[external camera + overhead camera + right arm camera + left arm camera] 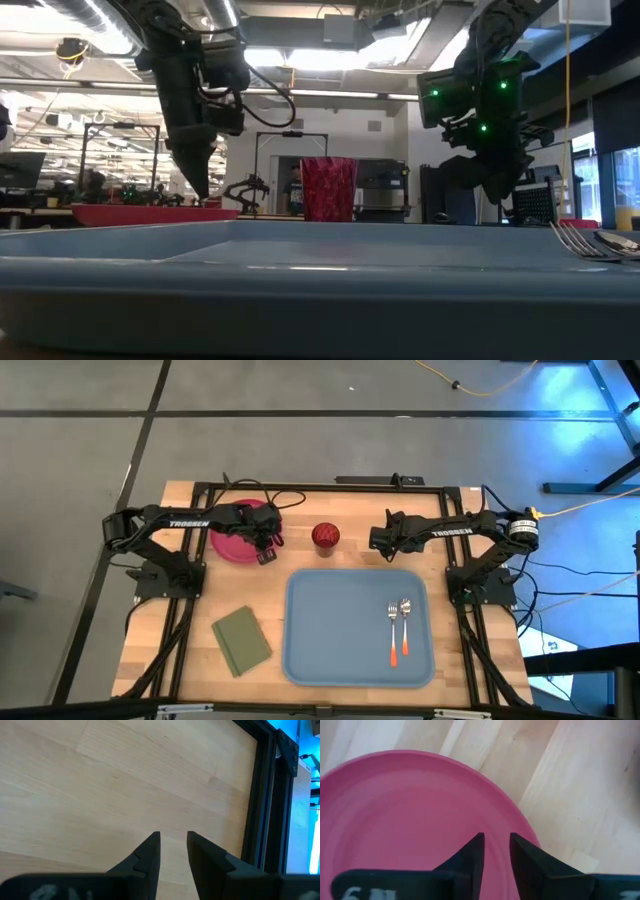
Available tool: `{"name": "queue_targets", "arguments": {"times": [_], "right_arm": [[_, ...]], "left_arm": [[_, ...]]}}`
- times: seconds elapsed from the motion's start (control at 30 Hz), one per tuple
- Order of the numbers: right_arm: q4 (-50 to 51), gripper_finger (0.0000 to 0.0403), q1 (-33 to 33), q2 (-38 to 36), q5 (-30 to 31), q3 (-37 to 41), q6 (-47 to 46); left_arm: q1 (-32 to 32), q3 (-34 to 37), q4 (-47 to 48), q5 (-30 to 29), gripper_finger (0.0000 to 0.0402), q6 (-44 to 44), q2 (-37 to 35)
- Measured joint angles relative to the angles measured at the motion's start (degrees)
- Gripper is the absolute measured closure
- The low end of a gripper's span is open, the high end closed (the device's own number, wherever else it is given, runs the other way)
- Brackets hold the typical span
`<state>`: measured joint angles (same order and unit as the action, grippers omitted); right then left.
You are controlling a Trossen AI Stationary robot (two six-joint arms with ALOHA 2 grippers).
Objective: Pick and place plate/cup/fork/spoon on tray
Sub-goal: Put the pink plate on the blue serving tray to the left of the orange fork
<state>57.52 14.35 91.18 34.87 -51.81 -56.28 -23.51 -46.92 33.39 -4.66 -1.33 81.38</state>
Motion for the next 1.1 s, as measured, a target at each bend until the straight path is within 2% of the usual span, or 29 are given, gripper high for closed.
{"name": "queue_targets", "arguments": {"times": [0.2, 0.3, 0.43, 0.73, 1.1], "right_arm": [[0.02, 0.0302, 0.00, 0.00, 0.00, 0.00, 0.01], [0.02, 0.0302, 0.00, 0.00, -0.02, 0.00, 0.01], [0.02, 0.0302, -0.02, 0.00, -0.02, 0.00, 0.01], [0.02, 0.0302, -0.04, 0.00, -0.09, 0.00, -0.02], [-0.01, 0.0302, -0.33, 0.00, -0.55, -0.02, -0.16]], "left_arm": [[1.48, 0.02, 1.33, 6.02, 0.0293, -3.00, 0.00], [2.95, 0.02, 4.27, 4.89, 0.0292, -5.51, 0.00], [5.96, 0.08, 8.08, -0.71, 0.0291, -8.64, 1.44], [9.97, 0.09, 5.60, 1.51, 0.0291, -10.65, 1.88], [10.20, 0.09, 5.24, 3.29, 0.0291, -12.23, 1.89]]}}
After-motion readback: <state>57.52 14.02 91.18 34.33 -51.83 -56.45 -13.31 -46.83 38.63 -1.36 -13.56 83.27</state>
